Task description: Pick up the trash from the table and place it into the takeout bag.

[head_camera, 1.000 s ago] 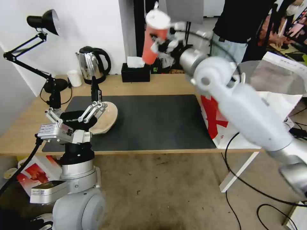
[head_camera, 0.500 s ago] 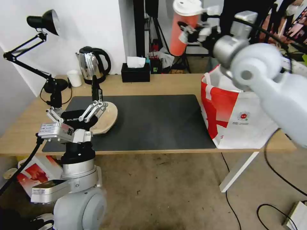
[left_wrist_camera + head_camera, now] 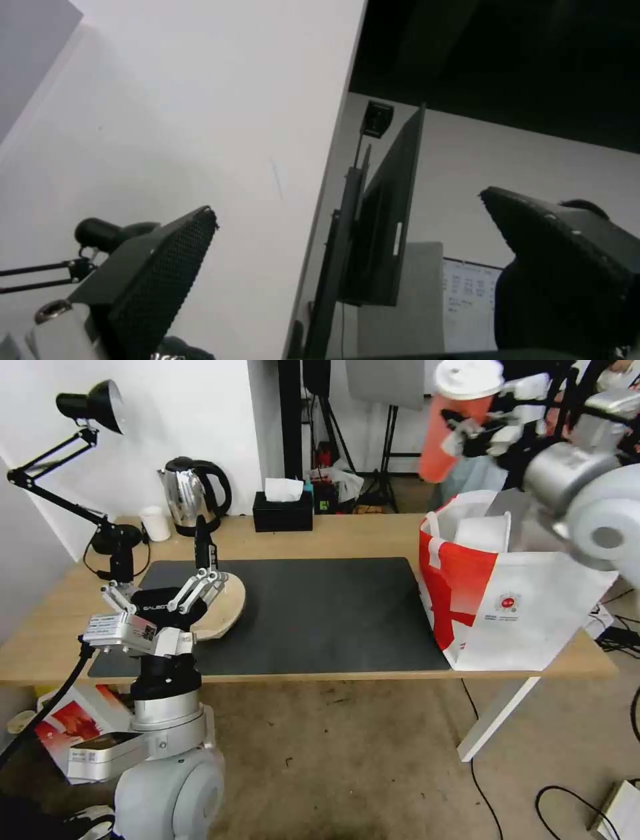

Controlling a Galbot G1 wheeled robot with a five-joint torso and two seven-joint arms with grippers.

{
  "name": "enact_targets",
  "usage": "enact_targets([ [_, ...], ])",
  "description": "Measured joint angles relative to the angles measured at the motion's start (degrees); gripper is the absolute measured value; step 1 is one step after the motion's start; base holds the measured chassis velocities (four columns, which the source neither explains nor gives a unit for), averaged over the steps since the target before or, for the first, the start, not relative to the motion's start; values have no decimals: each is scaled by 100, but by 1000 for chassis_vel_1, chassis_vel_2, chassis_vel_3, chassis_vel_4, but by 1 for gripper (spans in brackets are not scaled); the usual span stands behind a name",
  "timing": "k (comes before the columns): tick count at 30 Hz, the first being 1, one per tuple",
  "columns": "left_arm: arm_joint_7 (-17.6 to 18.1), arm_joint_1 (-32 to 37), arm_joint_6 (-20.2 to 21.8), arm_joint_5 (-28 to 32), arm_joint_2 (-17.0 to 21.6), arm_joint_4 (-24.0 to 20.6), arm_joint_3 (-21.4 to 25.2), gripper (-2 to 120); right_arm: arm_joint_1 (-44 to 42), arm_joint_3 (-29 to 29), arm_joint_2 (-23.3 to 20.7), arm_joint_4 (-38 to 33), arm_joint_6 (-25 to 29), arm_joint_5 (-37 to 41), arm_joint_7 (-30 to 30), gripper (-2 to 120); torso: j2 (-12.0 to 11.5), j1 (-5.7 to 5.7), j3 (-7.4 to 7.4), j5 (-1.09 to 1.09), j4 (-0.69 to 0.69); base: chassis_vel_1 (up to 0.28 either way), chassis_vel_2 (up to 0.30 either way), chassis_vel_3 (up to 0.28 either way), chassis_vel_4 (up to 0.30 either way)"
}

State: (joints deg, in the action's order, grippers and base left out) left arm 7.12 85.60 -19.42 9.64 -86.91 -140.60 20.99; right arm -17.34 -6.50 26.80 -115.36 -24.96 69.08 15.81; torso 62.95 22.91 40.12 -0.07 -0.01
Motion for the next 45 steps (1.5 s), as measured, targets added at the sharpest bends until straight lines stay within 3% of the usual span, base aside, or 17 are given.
enact_targets([
  [7, 0, -35, 2, 5, 20, 43, -41, 100, -686, -628, -269, -58, 41, -56, -144, 3, 0, 0, 0, -1, -1, 0, 0, 0, 0],
  [11, -3, -76, 4, 11, 31, 79, -68, 100, -1513, -1395, -484, -38, 158, -329, -297, 3, 0, 0, 0, 0, 1, 0, 0, 0, 0],
  [22, -7, -96, 0, 11, 56, 108, -93, 100, -2988, -2735, -598, 350, 431, -932, -659, 3, 0, 0, 0, 0, 0, 0, 0, 0, 0],
  [45, -3, -107, -17, 77, 101, 110, -66, 100, -3866, -3005, -403, 529, 582, -1657, -812, 3, 0, 0, 0, -1, 0, 0, 0, 0, 0],
])
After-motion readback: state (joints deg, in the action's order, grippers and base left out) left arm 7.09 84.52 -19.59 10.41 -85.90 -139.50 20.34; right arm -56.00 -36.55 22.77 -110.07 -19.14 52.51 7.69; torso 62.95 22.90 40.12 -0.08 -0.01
